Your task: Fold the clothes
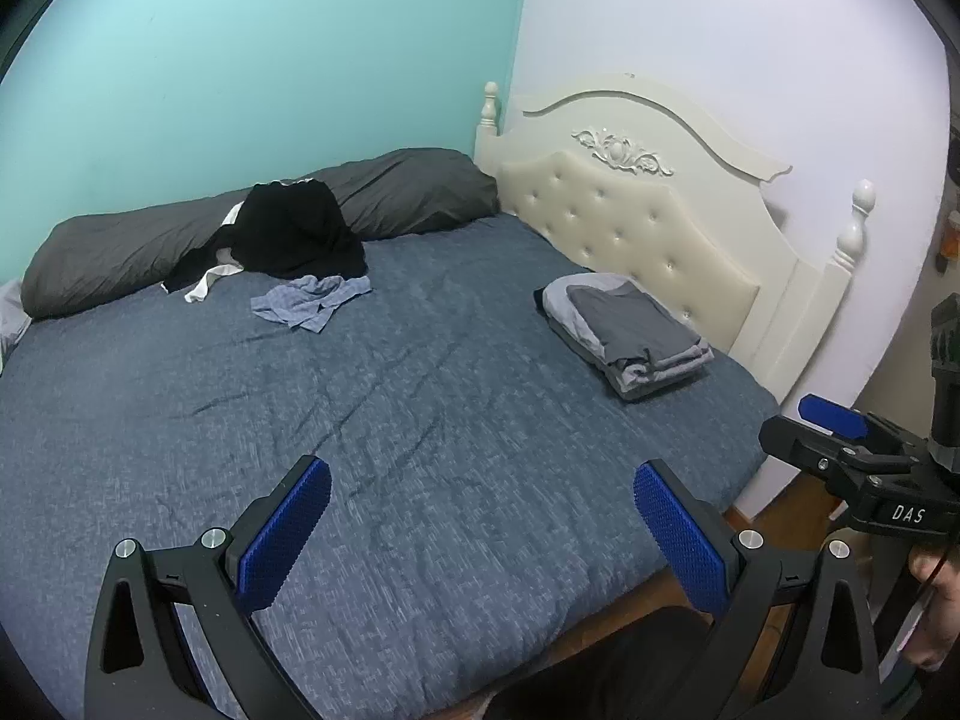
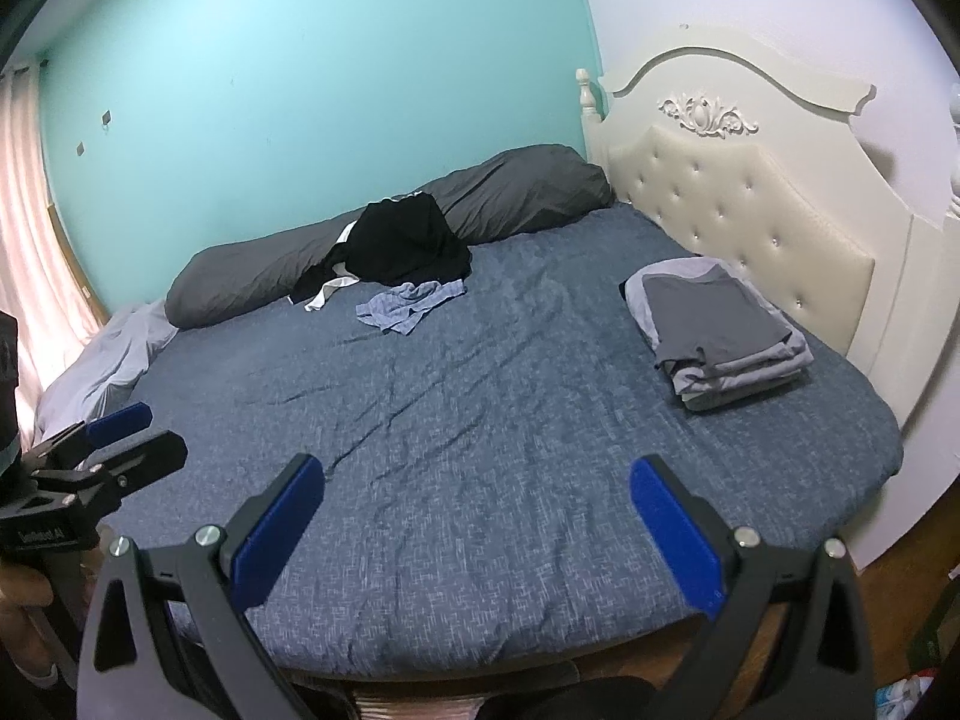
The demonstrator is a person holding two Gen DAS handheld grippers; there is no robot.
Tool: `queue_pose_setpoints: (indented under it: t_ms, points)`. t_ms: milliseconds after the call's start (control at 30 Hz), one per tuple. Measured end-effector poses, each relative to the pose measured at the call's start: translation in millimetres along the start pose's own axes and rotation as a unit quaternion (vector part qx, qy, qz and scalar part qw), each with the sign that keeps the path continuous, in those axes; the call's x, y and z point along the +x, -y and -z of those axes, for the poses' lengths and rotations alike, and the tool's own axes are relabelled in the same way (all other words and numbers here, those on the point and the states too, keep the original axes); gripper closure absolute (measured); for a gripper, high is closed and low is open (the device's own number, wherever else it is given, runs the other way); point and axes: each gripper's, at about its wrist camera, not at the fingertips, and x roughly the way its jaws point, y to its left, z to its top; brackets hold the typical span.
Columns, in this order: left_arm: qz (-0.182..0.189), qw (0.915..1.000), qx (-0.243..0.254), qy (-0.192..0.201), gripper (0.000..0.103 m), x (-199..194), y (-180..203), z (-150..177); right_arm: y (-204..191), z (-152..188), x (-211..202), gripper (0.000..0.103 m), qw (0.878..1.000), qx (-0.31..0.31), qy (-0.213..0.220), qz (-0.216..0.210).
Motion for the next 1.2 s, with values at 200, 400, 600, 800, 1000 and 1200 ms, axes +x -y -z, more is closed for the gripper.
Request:
queue_pose_setpoints:
  t_ms: [200, 400, 600, 800, 1000, 1200]
  points:
    - [-0.002, 1.0000, 0.005, 0.000, 0.000, -4, 3, 3, -3, 4, -8, 0.000, 1.000, -0.001, 0.004, -0.001]
    - [-0.001, 1.0000, 0.009, -0.001, 0.000, -8, 6, 7, -7, 4, -16, 0.000, 1.000, -0.005, 0.014, -0.001]
    - [-0.001, 0.9999, 0.010, 0.000, 0.000, -11, 8, 10, -10, 4, -20, 0.000, 1.000, -0.007, 0.018, -0.001]
    - [-0.001, 1.0000, 0.008, -0.002, 0.000, -12, 7, 12, -12, 4, -25, 0.000, 1.000, -0.009, 0.028, 0.005]
    - [0.000, 1.0000, 0.007, -0.001, 0.000, -14, 6, 13, -13, 4, -31, 0.000, 0.999, -0.012, 0.038, 0.009]
    - [0.000, 1.0000, 0.009, -0.001, 0.000, -16, 6, 14, -13, 6, -34, 0.000, 0.999, -0.012, 0.042, 0.011]
